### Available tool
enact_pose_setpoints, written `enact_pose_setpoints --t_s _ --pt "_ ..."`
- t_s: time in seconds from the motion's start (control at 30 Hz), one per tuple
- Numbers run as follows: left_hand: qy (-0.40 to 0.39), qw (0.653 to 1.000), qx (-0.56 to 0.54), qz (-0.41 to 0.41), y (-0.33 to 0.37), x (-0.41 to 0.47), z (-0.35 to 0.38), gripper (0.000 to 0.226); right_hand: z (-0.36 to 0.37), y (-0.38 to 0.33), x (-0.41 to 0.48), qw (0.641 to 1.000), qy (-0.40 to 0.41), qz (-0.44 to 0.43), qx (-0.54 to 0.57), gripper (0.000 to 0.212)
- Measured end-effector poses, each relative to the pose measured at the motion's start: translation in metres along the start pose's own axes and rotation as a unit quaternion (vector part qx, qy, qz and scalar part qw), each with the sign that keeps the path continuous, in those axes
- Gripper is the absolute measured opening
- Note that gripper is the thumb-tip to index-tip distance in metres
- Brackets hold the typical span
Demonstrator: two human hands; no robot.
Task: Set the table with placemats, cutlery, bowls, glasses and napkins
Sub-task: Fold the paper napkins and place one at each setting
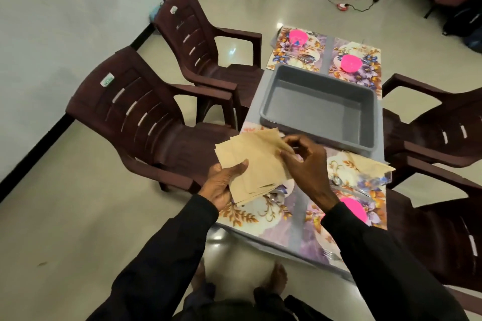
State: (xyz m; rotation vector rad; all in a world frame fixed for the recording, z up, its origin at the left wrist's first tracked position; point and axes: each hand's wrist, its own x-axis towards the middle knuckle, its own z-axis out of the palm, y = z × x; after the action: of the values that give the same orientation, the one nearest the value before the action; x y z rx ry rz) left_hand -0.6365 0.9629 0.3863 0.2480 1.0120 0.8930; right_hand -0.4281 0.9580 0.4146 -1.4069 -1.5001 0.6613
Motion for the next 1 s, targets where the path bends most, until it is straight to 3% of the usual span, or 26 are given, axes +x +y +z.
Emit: enact_pose_setpoints --t_s 0.13,0.2,0.3,0.4,0.53,0.63,0.8,1.0 --pt "-0.01 1.0 -0.018 -0.008 0.03 0.002 -0.035 0.037 0.044 -0.02 -0.015 0.982 -0.069 -0.151 -0.086 0.018" --pt "-0.02 1.0 -0.018 -0.01 0.043 0.001 -0.049 0.033 0.059 -0.026 -0.022 0.97 -0.12 -0.182 -0.109 0.024" --pt "-0.03 0.999 -0.014 -0.011 0.059 0.005 -0.068 0.042 0.075 -0.038 -0.031 0.976 -0.149 -0.142 -0.077 0.034" --pt "-0.045 0.999 0.0 -0.017 0.075 0.009 -0.083 0.035 0.084 -0.044 -0.021 0.983 -0.127 -0.087 -0.097 0.046" --pt "-0.074 0.997 0.009 -0.034 0.093 0.011 -0.093 0.041 0.091 -0.049 0.0 0.984 -0.167 0.037 -0.056 0.065" --pt "-0.092 0.995 0.0 -0.044 0.104 0.011 -0.097 0.045 0.098 -0.045 0.005 0.99 -0.104 0.093 -0.017 0.054" --pt "-0.1 0.995 0.015 -0.02 0.119 0.015 -0.101 0.049 0.104 -0.042 0.021 0.992 -0.006 0.113 0.051 0.022" --pt "-0.115 0.993 0.009 -0.016 0.134 0.024 -0.084 0.049 0.1 -0.04 0.043 0.988 -0.011 0.115 0.103 0.038"
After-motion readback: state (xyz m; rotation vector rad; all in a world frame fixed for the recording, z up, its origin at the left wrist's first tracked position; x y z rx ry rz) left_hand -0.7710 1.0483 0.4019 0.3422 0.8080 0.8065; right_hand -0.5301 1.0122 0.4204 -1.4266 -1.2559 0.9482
